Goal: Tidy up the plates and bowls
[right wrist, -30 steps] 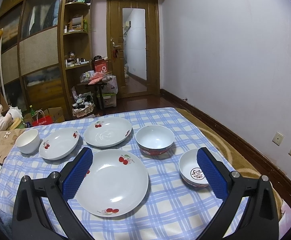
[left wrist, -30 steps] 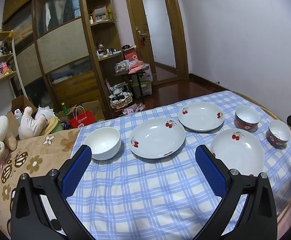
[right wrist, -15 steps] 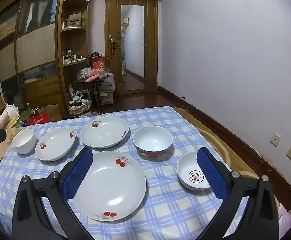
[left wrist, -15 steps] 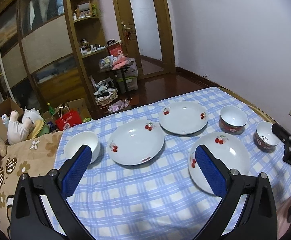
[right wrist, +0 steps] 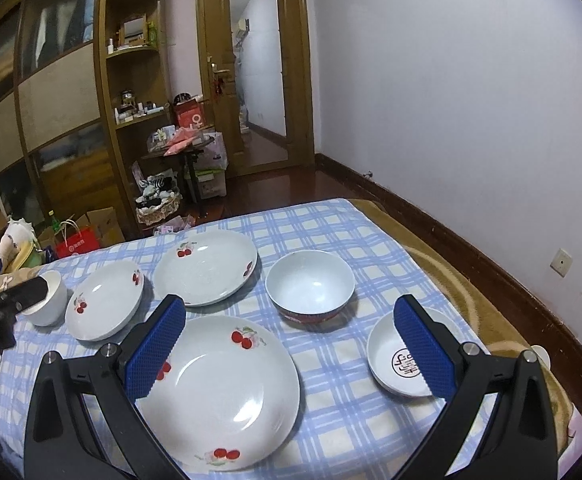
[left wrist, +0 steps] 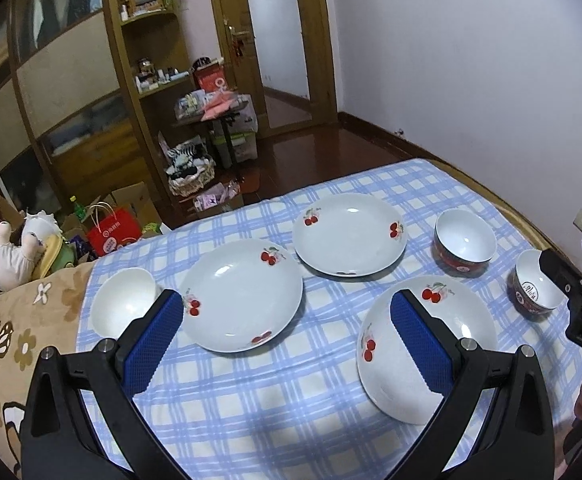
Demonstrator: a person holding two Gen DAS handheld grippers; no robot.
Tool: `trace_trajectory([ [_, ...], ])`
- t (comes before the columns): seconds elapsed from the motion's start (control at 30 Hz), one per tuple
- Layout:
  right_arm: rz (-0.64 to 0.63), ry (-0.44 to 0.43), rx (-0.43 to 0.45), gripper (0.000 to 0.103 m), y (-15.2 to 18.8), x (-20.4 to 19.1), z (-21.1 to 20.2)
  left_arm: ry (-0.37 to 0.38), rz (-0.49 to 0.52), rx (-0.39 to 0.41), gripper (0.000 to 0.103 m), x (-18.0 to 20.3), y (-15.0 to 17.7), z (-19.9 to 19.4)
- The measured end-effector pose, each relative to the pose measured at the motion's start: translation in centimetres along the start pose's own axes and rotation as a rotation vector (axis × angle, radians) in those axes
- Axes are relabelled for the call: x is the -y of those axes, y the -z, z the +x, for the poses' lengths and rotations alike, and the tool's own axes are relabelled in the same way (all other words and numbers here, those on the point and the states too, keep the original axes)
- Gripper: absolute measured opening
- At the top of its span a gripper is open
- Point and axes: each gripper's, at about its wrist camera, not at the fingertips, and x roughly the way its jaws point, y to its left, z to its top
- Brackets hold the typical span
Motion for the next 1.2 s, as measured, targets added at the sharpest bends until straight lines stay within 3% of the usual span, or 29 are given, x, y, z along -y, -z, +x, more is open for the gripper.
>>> trace_trajectory([
  [0.67, 0.045, -0.013, -0.129, 0.103, 2.3, 1.1, 6.5, 0.053, 0.039, -0.133, 0.102, 2.1, 2.2, 8.0],
  [0.9, 0.124, -0.077, -0.186, 0.103, 3.0, 2.3, 7.9, 0.057, 0.058, -0.183, 0.102, 2.8, 3.2, 9.6],
  [1.2, 0.058, -0.065, -0.242, 0.1, 3.9, 1.2, 9.2, 0.077, 0.076, -0.235, 0.102, 3.3, 4.2, 10.6],
])
